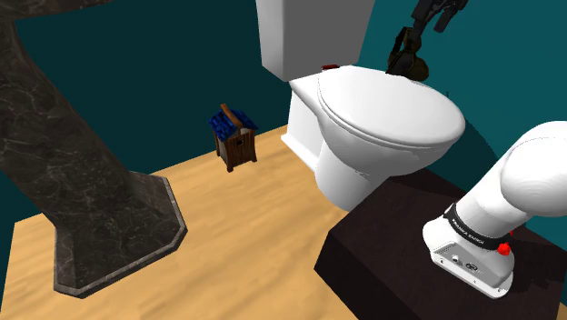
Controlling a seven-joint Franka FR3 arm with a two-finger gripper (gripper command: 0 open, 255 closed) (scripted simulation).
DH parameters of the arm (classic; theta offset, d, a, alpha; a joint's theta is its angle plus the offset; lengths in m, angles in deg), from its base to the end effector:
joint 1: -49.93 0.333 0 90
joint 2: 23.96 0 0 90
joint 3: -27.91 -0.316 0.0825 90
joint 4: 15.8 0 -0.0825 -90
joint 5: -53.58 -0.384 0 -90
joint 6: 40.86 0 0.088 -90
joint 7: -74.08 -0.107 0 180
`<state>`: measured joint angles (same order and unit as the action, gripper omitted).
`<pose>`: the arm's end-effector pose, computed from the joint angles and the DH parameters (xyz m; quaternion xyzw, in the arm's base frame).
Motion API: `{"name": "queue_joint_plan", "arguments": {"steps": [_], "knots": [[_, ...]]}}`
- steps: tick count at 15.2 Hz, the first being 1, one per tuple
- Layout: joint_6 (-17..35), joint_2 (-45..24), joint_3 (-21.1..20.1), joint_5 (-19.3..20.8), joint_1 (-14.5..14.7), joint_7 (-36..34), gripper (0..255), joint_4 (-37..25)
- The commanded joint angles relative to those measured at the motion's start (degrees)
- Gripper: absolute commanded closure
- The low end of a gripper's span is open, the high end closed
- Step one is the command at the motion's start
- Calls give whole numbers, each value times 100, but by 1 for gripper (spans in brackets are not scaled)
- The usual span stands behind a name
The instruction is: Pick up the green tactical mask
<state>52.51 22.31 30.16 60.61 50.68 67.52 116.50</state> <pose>0.3067 -0.0251 0.6252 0.9947 -0.0652 0.0660 0.0439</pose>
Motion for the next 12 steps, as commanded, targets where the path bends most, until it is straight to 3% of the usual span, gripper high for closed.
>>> {"name": "queue_joint_plan", "arguments": {"steps": [1, 12], "knots": [[0, 0, 0, 0, 0, 0, 0, 0], [700, -1878, 914, 265, -468, 250, 0, -1164]]}}
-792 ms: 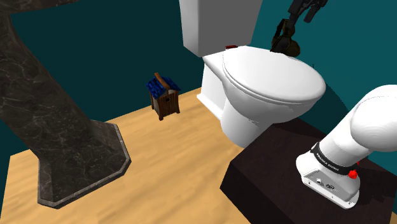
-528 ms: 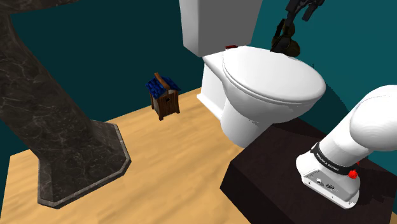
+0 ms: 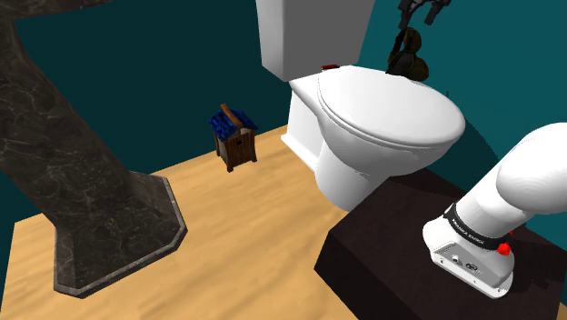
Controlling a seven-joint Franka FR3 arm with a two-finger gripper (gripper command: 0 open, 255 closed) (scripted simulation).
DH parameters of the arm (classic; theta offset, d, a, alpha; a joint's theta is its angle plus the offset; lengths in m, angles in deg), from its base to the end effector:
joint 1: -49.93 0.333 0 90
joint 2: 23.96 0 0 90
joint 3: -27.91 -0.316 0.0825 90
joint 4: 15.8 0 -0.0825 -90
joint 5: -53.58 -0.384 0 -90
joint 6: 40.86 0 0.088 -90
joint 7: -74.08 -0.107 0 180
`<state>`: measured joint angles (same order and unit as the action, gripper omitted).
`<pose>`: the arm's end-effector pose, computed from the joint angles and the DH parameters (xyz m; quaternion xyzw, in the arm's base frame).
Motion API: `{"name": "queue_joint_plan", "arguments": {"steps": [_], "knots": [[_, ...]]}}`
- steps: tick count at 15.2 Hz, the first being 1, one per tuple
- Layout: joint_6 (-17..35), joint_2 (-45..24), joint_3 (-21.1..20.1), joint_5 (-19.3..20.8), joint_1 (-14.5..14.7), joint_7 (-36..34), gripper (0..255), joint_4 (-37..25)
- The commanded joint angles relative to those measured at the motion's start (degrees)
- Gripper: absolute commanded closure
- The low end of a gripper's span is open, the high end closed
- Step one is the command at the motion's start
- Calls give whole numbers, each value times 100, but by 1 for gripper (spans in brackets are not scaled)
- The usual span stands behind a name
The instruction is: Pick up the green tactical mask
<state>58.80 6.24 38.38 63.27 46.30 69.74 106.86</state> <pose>0.3835 -0.1286 0.6142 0.9874 -0.1414 0.0564 0.0426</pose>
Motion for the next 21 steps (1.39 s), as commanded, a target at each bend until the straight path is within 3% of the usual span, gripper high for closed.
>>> {"name": "queue_joint_plan", "arguments": {"steps": [1, 13, 21], "knots": [[112, -450, 176, -5, -63, 57, 0, -335], [268, -2754, 1151, -534, -518, 571, 0, -2383], [-125, -4571, 1603, -1377, -1204, 993, 0, -4363]]}}
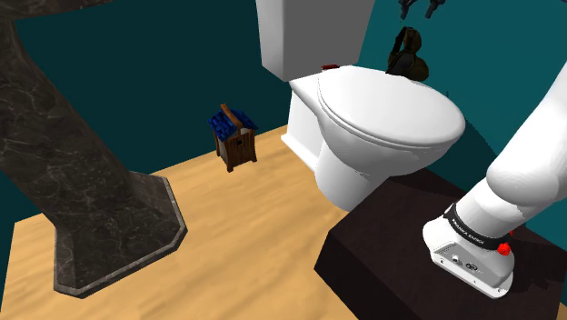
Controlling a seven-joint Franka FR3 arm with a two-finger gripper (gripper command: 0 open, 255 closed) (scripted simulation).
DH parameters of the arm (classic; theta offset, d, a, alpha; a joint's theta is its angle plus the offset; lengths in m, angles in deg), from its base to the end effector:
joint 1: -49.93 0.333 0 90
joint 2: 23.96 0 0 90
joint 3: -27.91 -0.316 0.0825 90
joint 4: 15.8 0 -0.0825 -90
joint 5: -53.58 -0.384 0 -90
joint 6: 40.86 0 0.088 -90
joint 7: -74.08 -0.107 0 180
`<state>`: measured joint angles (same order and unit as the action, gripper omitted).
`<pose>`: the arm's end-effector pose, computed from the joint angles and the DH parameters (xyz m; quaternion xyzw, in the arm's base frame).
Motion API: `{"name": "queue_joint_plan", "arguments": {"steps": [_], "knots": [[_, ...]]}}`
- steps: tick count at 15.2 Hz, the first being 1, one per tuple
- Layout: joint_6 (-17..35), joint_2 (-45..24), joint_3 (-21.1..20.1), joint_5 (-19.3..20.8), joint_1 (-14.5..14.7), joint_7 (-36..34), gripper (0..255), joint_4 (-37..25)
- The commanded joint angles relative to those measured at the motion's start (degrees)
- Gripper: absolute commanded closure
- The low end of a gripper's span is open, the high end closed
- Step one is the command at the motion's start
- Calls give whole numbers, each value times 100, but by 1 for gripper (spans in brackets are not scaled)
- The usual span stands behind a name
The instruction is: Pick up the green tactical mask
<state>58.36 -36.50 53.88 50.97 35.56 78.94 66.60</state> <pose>0.5015 -0.3811 0.5847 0.9524 -0.3000 0.0351 0.0413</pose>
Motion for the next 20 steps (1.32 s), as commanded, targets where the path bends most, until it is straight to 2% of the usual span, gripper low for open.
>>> {"name": "queue_joint_plan", "arguments": {"steps": [1, 8, 10, 11, 20], "knots": [[-109, -377, 55, -184, -177, 86, 0, -437], [517, -282, 34, -139, -113, 54, 0, 277], [517, -282, 34, -139, -113, 54, 0, 278], [518, -279, 35, -138, -114, 56, 255, 281], [517, -282, 34, -139, -113, 54, 255, 277]]}}
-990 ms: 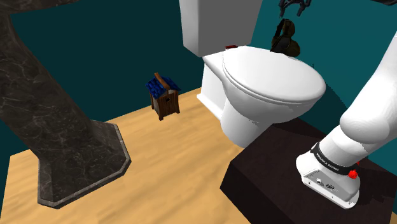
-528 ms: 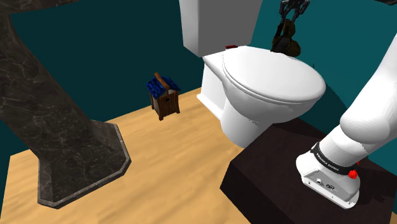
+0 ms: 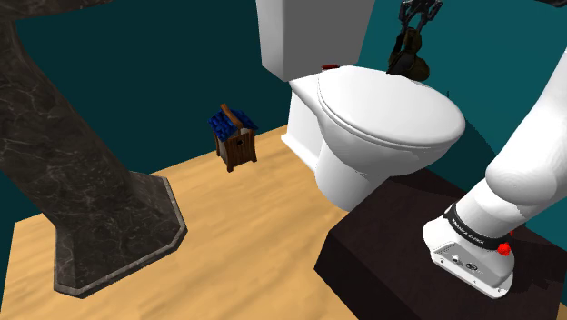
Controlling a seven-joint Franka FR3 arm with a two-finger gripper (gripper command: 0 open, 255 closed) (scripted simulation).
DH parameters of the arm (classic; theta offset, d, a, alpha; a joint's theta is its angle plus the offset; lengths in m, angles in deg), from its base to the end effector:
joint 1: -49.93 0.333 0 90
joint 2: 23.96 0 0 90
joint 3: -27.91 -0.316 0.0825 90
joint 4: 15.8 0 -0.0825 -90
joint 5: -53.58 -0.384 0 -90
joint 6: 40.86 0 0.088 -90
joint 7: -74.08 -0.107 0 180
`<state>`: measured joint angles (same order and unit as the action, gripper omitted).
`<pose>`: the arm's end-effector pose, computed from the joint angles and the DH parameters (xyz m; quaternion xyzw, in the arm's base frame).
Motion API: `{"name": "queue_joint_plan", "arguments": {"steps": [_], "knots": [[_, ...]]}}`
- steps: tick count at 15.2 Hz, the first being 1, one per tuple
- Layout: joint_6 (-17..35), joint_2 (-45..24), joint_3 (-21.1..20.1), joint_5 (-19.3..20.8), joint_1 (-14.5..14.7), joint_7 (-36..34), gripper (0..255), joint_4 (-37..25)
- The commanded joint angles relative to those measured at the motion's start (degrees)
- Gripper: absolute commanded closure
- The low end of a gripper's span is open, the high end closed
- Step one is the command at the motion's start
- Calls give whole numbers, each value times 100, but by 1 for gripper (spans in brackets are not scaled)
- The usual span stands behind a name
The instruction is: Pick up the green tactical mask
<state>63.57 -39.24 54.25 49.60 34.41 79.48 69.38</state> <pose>0.5066 -0.4009 0.5422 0.9493 -0.3097 0.0346 0.0415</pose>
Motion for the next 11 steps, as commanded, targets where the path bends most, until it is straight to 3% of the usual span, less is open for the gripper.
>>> {"name": "queue_joint_plan", "arguments": {"steps": [1, 11], "knots": [[-84, -14, -1, -5, -5, 2, 255, -85], [-932, -184, 18, -83, -117, 52, 255, -1093]]}}
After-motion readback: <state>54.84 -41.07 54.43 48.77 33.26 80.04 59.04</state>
